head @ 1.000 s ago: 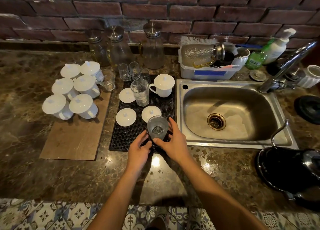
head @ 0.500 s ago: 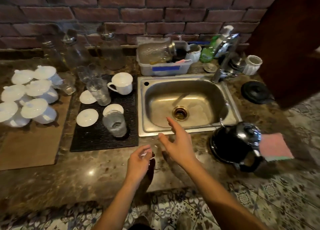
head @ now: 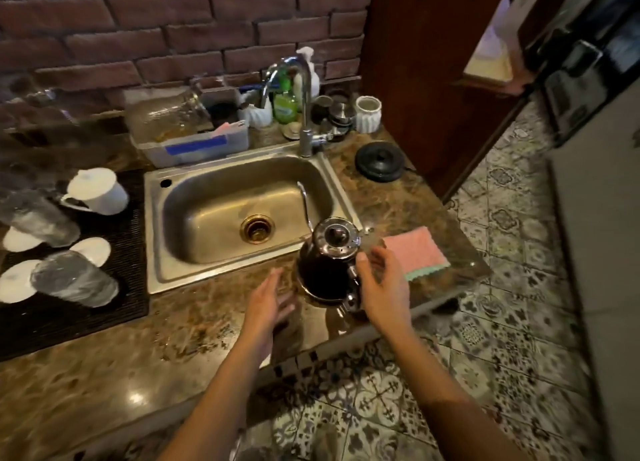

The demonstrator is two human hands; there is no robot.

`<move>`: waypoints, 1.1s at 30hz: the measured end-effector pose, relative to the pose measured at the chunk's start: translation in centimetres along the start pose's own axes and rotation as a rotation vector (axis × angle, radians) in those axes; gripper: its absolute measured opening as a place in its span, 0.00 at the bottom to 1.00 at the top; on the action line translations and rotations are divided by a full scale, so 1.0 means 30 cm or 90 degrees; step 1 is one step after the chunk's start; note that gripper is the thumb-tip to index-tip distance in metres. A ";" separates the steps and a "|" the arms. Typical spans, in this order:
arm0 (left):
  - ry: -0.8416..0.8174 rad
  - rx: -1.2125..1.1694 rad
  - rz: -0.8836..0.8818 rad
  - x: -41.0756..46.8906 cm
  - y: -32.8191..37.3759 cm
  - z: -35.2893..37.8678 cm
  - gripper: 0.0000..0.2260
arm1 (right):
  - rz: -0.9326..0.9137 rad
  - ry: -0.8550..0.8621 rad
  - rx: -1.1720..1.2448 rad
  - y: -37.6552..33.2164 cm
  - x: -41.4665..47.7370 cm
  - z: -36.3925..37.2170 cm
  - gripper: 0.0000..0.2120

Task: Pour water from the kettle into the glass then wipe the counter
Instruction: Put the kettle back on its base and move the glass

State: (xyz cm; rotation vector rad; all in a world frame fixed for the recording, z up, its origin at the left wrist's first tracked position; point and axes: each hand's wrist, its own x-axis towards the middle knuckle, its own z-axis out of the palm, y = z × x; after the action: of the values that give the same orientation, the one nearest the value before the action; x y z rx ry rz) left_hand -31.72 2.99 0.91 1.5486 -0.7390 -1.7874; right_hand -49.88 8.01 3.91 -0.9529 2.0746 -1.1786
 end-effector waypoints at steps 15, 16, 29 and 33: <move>-0.015 0.045 -0.016 0.079 -0.031 0.103 0.20 | 0.115 -0.121 0.158 0.101 0.042 0.082 0.24; -0.019 0.044 -0.009 0.078 -0.031 0.103 0.19 | 0.114 -0.133 0.175 0.107 0.045 0.088 0.25; -0.050 0.110 0.071 0.140 0.057 0.200 0.21 | 0.011 -0.027 0.146 0.019 0.158 0.075 0.25; -0.075 0.114 0.077 0.199 0.144 0.299 0.23 | -0.012 0.007 0.144 -0.039 0.273 0.018 0.29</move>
State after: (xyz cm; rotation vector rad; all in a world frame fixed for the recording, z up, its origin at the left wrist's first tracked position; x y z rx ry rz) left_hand -40.65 -4.36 1.80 1.4861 -1.0524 -1.7734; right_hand -53.92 0.79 3.67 -0.8625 1.8942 -1.3966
